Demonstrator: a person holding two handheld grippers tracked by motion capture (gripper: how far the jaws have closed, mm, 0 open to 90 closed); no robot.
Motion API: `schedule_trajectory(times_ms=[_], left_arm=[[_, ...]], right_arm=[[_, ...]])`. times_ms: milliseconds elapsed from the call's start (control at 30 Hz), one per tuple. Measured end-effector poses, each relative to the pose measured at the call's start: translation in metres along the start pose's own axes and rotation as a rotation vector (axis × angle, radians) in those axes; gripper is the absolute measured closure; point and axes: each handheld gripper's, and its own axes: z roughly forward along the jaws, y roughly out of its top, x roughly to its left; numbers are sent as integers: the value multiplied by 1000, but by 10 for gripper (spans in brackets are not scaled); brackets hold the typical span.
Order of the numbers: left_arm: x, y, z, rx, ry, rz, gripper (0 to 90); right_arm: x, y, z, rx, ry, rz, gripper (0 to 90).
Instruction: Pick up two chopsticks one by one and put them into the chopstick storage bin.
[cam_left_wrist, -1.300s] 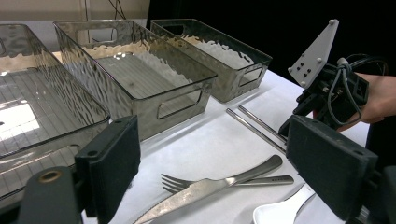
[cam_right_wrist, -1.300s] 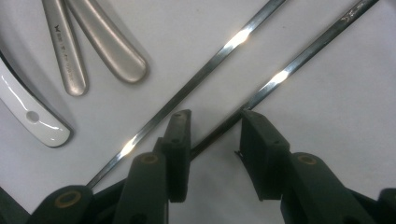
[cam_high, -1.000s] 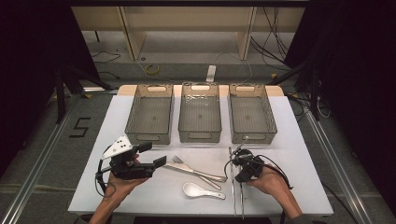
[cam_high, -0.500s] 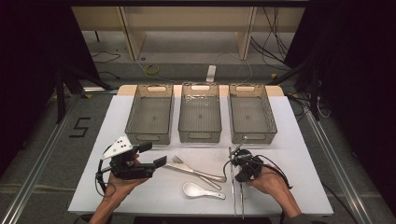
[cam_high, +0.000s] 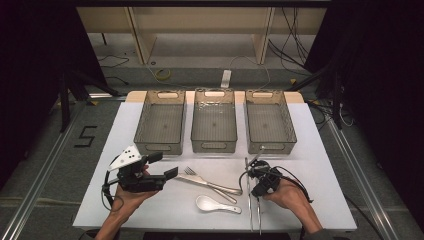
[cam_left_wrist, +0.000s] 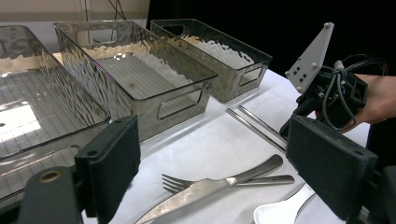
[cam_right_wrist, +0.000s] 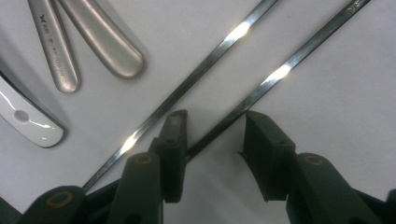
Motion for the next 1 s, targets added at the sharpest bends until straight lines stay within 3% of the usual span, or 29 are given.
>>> schedule_trajectory(times_ms=[633,1000], left_arm=[[0,0,0,-1,1,0,172],[0,0,0,0,-1,3,172]], right_arm=[[-8,0,-1,3,2,3,842],[-9,2,-2,15,5,-19,863]])
